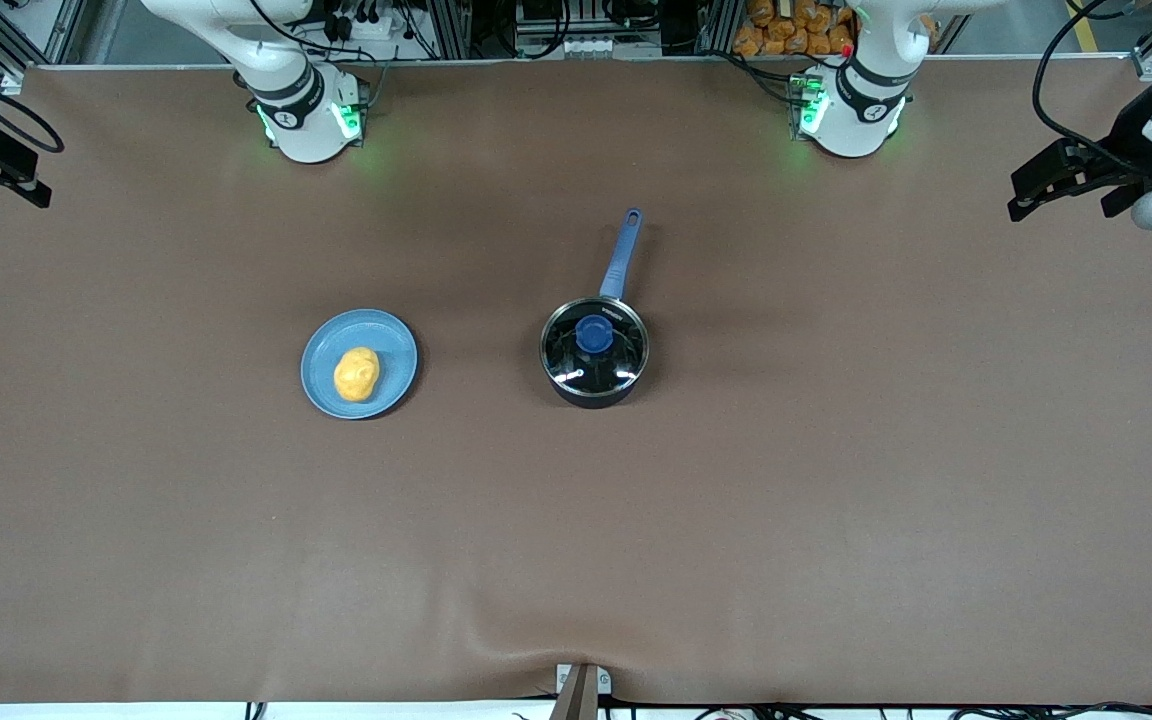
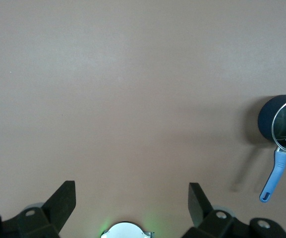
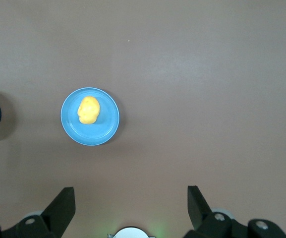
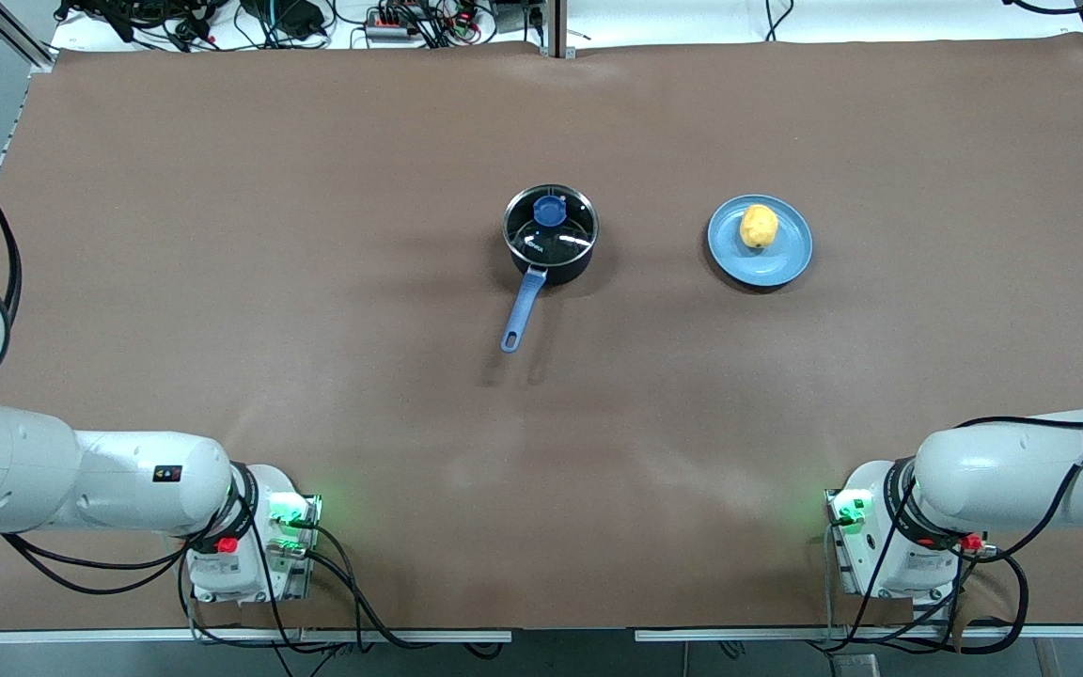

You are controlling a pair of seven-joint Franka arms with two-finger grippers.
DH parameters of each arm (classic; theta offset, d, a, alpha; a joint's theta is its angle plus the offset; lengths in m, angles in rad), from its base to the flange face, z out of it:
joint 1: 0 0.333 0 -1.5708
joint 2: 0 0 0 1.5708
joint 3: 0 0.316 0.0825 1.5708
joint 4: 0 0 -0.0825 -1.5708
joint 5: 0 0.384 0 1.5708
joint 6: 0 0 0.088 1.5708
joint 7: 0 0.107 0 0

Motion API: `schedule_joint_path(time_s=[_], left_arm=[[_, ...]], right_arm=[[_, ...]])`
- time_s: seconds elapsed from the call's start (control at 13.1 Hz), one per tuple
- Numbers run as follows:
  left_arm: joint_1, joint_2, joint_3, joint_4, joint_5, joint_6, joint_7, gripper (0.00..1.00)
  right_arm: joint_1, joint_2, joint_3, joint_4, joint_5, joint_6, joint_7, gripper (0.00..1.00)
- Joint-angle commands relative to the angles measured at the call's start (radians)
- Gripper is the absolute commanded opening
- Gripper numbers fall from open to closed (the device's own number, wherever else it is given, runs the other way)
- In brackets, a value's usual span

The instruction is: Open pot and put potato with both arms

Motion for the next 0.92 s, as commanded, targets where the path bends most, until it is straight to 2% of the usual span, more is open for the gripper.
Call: schedule_joint_path(time_s=[0.0,0.84], left_arm=[[0.002,0.005,0.000,0.031,0.006,-0.014,0.016,1.00],[0.001,0.030,0.000,0.031,0.006,-0.014,0.024,1.00]], right_arm=[[-0.020,0.009,0.014,0.011,0.014,-0.008,-0.009,1.00],[-0.028,0.010,0.014,0.011,0.022,-0.010,-0.010,1.00]])
